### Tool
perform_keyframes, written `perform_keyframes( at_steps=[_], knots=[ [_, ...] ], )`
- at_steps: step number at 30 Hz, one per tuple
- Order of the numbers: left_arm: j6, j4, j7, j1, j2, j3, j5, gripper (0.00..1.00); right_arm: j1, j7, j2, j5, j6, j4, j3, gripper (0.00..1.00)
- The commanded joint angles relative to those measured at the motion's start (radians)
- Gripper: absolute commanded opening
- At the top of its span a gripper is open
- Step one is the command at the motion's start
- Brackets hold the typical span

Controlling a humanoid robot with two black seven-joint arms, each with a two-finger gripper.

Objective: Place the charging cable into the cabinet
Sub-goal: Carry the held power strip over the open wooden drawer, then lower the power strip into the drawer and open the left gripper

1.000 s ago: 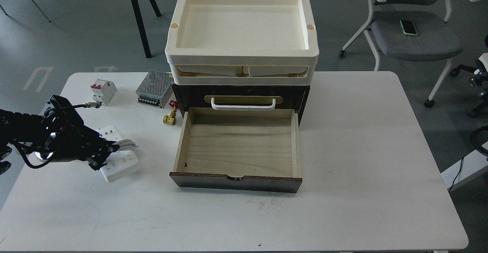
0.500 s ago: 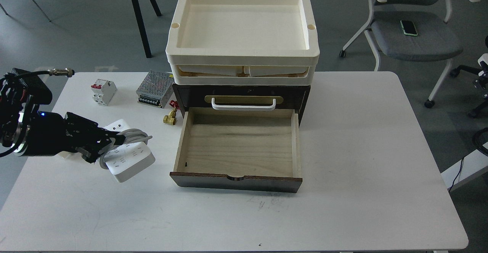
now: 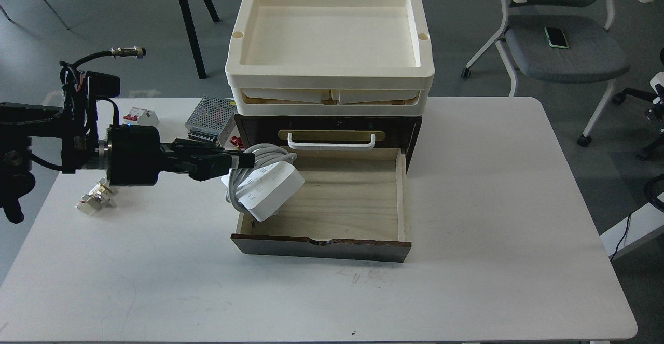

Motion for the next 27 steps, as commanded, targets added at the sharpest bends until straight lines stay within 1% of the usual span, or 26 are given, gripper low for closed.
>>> perform_keyframes(
  at_steps=[1,5,10,17,22,23,27],
  knots=[
    [0.0,0.08,0.011,0.002,-0.09,0.004,0.002,0.0,0.0,0.0,0.0,0.0,0.0,-0.01,0.0,1.0],
    [0.0,0.134,0.021,0.006,-0.159,0.005,0.004,0.0,0.0,0.0,-0.002,0.0,0.0,-0.019,0.0,1.0],
    [0.0,0.172,0.031,0.007,-0.205,0.005,0.0,0.0,0.0,0.0,-0.002,0.0,0.0,-0.039,0.0,1.0],
    [0.0,0.262,0.044,0.012,-0.27,0.005,0.002,0.0,-0.002,0.0,-0.002,0.0,0.0,-0.039,0.0,1.0],
    [0.0,0.315,0.051,0.044,-0.32,0.005,0.005,0.0,-0.002,0.0,0.0,0.0,0.0,-0.039,0.0,1.0],
    [0.0,0.319,0.055,0.051,-0.328,0.005,0.007,0.0,0.0,0.0,-0.002,0.0,0.0,-0.039,0.0,1.0],
    [0.0,0.338,0.101,0.087,-0.371,0.005,0.007,0.0,-0.002,0.0,-0.002,0.0,0.0,-0.04,0.0,1.0]
  ],
)
